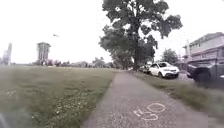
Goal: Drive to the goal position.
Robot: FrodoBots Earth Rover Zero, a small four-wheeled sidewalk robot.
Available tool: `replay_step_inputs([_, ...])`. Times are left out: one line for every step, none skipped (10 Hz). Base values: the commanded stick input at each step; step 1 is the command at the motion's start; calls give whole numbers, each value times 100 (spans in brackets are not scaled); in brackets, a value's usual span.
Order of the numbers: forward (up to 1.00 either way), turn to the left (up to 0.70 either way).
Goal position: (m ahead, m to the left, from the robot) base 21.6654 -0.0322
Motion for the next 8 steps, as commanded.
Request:
replay_step_inputs([70, -35])
replay_step_inputs([70, -28])
replay_step_inputs([70, -5])
replay_step_inputs([70, 0])
replay_step_inputs([70, 0])
replay_step_inputs([70, 0])
replay_step_inputs([70, 0])
replay_step_inputs([70, 0])
